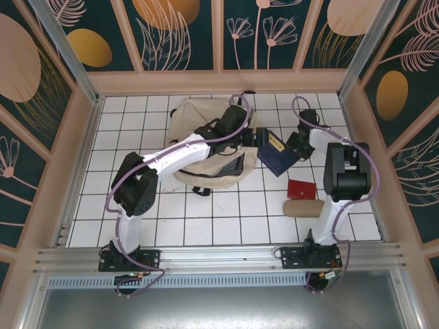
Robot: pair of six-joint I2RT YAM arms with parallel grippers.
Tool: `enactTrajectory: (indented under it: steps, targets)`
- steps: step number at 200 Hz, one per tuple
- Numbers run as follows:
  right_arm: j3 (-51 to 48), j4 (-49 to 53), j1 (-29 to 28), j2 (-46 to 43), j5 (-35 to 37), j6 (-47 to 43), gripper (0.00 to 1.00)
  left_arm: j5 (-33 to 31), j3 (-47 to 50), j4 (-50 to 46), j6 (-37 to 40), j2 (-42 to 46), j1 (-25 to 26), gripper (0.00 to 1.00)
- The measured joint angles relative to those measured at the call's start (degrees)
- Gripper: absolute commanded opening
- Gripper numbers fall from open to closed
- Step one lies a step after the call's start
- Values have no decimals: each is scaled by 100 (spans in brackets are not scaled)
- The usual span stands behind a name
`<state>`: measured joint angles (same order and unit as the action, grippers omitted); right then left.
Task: Pack the student bag
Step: Rotate the book at the middle-right of the table.
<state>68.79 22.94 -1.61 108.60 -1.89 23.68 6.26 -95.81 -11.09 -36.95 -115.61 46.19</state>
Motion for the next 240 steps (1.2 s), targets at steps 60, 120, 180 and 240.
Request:
enactTrajectory:
  steps: [60, 120, 180, 240]
  targets:
    - [-787, -109, -319, -546, -186, 186, 35, -153, -85, -109, 70, -9, 0, 95]
    - [-1224, 142, -905, -999, -809, 168, 42, -376, -85, -262, 136, -9, -42, 96]
    - [-702, 367, -911, -678, -682, -286, 40, 4, -85, -260, 133, -44, -118, 75]
    - [-782, 446, -911, -640, -678, -389, 28, 739, -9, -313, -66, -380, 216, 46]
